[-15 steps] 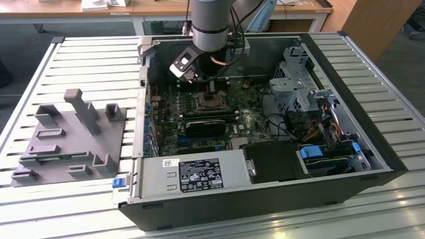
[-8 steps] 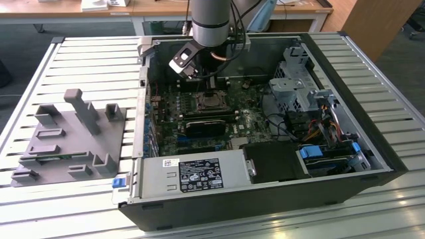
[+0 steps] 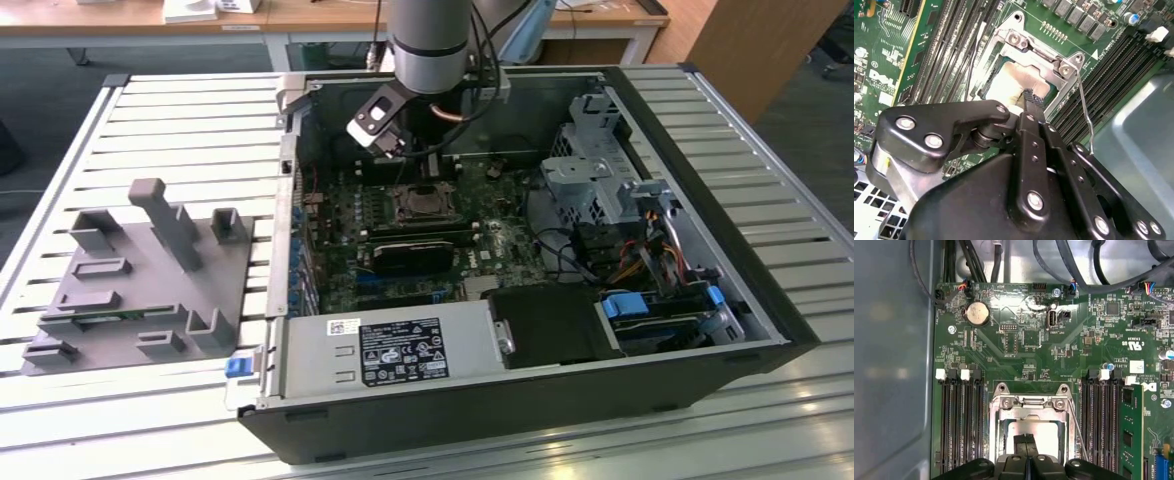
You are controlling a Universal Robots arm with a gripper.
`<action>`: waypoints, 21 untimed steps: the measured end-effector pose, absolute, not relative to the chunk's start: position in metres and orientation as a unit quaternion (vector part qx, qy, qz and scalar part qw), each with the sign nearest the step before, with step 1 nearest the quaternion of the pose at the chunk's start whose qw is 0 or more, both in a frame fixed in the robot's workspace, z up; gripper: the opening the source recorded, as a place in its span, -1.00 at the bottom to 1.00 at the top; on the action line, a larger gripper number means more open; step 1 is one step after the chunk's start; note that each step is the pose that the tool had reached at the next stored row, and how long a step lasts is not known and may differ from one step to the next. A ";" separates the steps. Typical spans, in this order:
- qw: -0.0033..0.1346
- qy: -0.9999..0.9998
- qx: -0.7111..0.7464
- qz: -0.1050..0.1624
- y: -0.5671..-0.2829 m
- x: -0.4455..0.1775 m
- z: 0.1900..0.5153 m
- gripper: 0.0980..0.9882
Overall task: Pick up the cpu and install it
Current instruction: 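Close the cpu cover, then install the first cpu locking lever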
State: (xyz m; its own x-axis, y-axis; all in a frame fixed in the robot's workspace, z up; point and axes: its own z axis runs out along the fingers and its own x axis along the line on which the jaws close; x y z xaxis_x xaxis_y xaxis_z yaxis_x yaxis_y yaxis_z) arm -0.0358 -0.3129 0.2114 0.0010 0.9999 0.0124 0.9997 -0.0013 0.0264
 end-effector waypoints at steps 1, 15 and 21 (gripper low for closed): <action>0.005 0.707 0.707 0.014 -0.313 -0.036 0.211 -0.98; 0.005 0.707 0.707 0.014 -0.313 -0.035 0.219 -0.98; 0.005 0.707 0.707 0.014 -0.313 -0.035 0.230 -0.98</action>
State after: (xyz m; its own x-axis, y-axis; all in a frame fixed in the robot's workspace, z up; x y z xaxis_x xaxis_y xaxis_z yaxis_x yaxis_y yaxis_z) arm -0.0355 -0.3128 0.2298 0.0010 0.9999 0.0124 0.9996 -0.0013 0.0267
